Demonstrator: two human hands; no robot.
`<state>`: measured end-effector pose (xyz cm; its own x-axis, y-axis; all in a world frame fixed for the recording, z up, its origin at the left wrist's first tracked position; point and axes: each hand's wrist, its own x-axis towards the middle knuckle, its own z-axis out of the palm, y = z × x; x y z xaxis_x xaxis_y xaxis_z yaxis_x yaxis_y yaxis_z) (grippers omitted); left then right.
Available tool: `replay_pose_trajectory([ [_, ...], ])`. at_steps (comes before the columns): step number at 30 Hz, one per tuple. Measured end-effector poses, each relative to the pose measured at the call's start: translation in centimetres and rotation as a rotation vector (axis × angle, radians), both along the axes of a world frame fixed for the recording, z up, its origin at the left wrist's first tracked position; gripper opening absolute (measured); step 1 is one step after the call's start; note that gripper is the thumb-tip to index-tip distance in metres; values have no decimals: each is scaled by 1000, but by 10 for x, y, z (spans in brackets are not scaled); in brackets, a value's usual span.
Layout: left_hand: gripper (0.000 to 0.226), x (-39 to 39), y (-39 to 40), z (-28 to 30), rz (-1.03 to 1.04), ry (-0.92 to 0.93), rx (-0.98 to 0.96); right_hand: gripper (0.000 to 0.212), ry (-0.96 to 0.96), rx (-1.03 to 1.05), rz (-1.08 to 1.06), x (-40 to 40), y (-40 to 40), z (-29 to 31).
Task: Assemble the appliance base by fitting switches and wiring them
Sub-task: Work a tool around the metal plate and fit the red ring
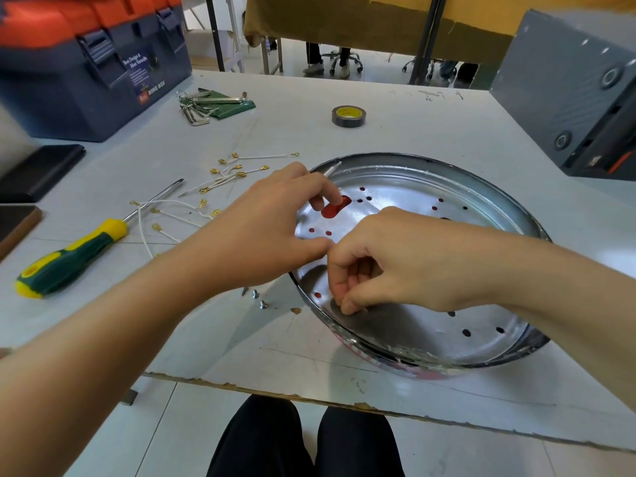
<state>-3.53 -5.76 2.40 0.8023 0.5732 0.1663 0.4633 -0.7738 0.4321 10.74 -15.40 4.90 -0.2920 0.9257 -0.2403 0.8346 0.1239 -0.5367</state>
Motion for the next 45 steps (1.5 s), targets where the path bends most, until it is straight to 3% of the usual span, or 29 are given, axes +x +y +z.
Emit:
replay_pose_trajectory([
  [6,25,-4,-4,8,-6,-58,25,6,70,35,-23,5,-4,3],
  [9,21,-6,-8,17,10,-197,-30,8,147,155,-87,12,-5,7],
  [16,29,2,-16,32,9,-558,-782,33,318,522,-183,11,-11,3],
  [18,30,5,-19,30,-7,-598,-903,33,350,602,-194,8,-12,1],
  [21,32,8,-26,23,-23,-568,-937,25,372,726,-236,6,-12,-2],
  [24,29,5,-29,22,-33,-514,-882,10,323,799,-269,6,-12,-2],
  [26,25,-1,-27,24,-54,-418,-737,9,383,784,-332,10,-12,-1],
  [30,31,-16,-11,20,-65,-204,-269,11,664,553,-479,21,-13,-2],
  [33,31,-21,-5,15,-178,67,-19,15,698,337,-447,21,-18,-8],
  [36,31,-21,-5,10,-266,180,34,15,663,224,-393,19,-21,-15],
  [39,41,-21,-4,5,-277,172,73,14,679,193,-364,18,-20,-18],
  [45,40,-21,-4,3,-265,134,76,14,661,174,-339,18,-19,-17],
])
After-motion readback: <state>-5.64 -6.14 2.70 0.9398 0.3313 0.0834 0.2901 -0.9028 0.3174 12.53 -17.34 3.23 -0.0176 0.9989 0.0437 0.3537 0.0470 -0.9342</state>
